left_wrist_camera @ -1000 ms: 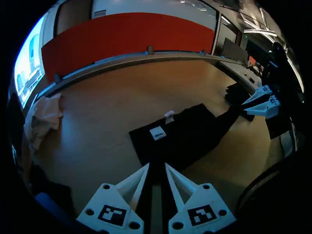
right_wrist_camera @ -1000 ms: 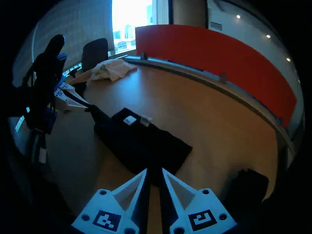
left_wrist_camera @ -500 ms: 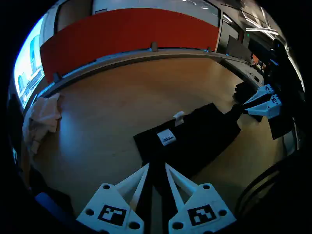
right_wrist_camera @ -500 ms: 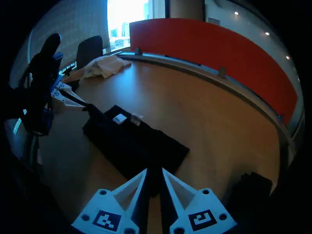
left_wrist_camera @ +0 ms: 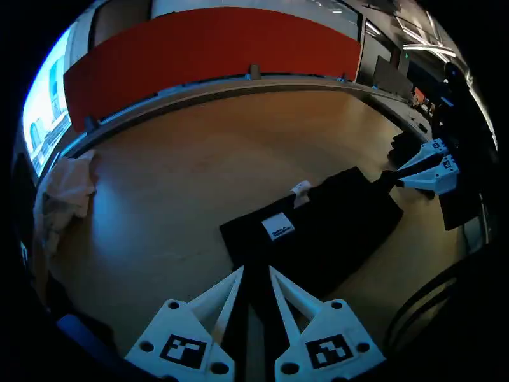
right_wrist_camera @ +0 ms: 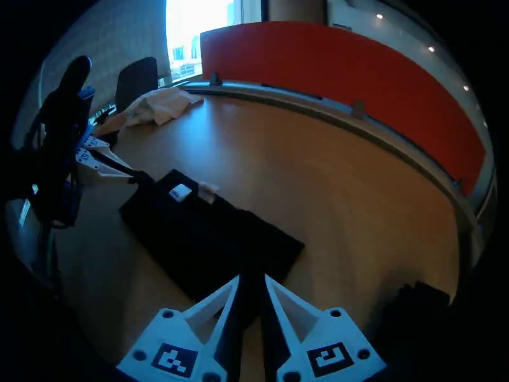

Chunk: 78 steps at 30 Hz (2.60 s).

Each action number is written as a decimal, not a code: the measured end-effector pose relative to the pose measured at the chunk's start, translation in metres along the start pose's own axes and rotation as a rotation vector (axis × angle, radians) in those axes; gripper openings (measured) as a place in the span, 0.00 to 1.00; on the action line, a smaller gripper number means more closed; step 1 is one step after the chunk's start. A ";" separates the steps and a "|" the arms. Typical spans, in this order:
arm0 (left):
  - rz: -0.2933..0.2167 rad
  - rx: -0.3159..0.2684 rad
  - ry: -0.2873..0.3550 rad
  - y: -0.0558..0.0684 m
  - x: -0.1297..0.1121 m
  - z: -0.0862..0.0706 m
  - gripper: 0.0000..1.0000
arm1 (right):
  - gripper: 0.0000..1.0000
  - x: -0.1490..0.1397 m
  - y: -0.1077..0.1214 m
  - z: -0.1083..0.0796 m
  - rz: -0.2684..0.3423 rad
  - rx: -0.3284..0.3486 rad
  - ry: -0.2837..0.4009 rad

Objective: Fold towel

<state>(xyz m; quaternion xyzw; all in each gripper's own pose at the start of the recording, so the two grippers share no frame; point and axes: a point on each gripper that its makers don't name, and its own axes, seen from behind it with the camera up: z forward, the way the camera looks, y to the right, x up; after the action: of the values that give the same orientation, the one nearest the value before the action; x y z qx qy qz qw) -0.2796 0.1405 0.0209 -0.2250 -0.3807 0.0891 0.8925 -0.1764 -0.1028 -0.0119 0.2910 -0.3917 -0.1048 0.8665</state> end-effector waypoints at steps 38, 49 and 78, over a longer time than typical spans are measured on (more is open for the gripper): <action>-0.023 0.158 0.007 -0.048 0.011 0.029 0.94 | 0.95 0.010 0.048 0.034 0.024 -0.201 0.024; -0.043 0.172 0.034 -0.053 0.018 0.021 0.94 | 0.96 0.017 0.050 0.028 0.022 -0.211 0.046; -0.094 0.153 0.033 -0.026 -0.022 -0.023 0.94 | 0.96 -0.009 0.014 -0.015 0.037 -0.178 0.059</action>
<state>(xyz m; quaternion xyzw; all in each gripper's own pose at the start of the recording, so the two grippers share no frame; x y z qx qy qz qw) -0.2786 0.1024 0.0055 -0.1393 -0.3680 0.0721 0.9165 -0.1722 -0.0812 -0.0169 0.2088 -0.3605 -0.1146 0.9018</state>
